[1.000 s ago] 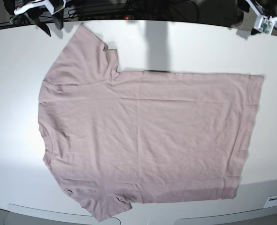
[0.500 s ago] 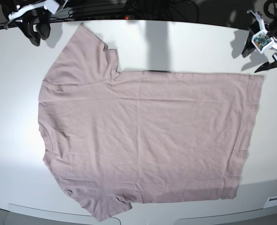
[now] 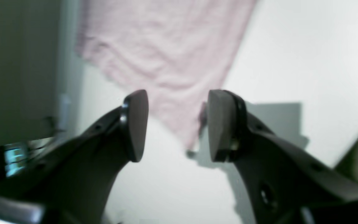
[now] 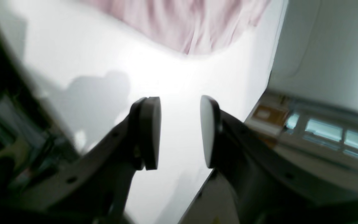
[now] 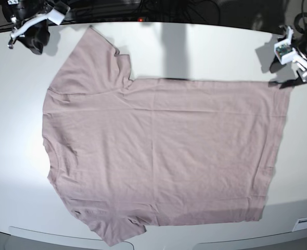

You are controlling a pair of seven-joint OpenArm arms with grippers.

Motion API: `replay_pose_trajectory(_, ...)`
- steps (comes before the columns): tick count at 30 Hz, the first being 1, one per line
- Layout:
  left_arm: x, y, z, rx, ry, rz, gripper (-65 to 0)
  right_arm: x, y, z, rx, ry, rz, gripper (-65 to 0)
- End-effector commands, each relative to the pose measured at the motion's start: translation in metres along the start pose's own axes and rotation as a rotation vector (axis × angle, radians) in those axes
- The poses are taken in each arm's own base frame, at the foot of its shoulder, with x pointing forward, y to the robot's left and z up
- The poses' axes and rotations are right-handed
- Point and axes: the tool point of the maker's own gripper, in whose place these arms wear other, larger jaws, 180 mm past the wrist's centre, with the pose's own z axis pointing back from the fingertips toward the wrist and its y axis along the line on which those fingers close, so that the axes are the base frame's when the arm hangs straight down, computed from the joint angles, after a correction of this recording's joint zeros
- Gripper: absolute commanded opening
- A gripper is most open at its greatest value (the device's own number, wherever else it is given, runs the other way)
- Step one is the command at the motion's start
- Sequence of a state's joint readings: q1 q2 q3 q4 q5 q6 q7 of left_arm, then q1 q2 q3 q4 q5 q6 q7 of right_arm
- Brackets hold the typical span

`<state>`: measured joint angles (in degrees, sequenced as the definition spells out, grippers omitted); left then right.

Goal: Fold the T-shirt properly

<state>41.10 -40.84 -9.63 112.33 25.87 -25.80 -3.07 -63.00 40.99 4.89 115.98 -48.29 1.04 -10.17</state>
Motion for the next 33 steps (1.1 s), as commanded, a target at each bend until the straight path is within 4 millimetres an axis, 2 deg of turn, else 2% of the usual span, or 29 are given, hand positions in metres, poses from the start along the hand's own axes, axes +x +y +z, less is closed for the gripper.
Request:
replay_pose_trajectory(1, 0.01, -0.003, 0.0, 0.005, -0.038, 0.016, -36.1, 0.008, -0.011, 0.0, -0.039, -0.032, 0.004, -42.9)
replay_pose_trajectory(3, 0.019, -0.013, -0.004, 0.012, -0.057, 0.067, -36.1, 0.014, -0.014, -0.002, -0.064, -0.048, -0.028, -42.9)
replay_pose_trajectory(6, 0.022, -0.001, -0.013, 0.065, -0.054, 0.095, -36.1, 0.019, -0.017, -0.004, -0.096, -0.037, -0.078, -42.9)
replay_pose_trajectory(10, 0.004, 0.016, -0.03, 0.097, 0.015, 0.093, -36.1, 0.035, -0.027, -0.008, -0.136, -0.118, -0.09, -42.9)
replay_pose_trajectory(12, -0.004, 0.008, -0.043, 0.065, 0.029, 0.1, -36.1, 0.044, -0.031, -0.008, -0.149, -0.167, -0.086, -42.9)
replay_pose_trajectory(14, -0.013, -0.008, -0.056, 0.011, 0.048, 0.096, -36.1, 0.048, -0.034, -0.009, -0.159, -0.189, -0.084, -42.9)
replay_pose_trajectory(17, -0.028, -0.028, -0.071, -0.048, 0.105, 0.002, -36.1, 0.048, -0.034, -0.009, -0.16, -0.189, -0.084, -42.9)
replay_pose_trajectory(21, -0.034, -0.021, -0.086, -0.007, 0.113, -0.015, -36.1, 0.048, -0.034, -0.009, -0.16, -0.189, -0.084, -42.9)
replay_pose_trajectory(23, -0.047, -0.026, -0.091, -0.041, 0.139, -0.034, -36.1, 0.048, -0.034, -0.009, -0.159, -0.188, -0.084, -42.9)
replay_pose_trajectory(28, -0.1, -0.056, -0.082, -0.182, 0.267, -0.156, -36.1, 0.04, -0.034, -0.01, -0.158, -0.145, -0.087, -42.9)
replay_pose_trajectory(33, -0.129, -0.066, -0.068, -0.247, 0.329, -0.19, -36.1, 0.039, -0.034, -0.011, -0.158, -0.14, -0.088, -42.9)
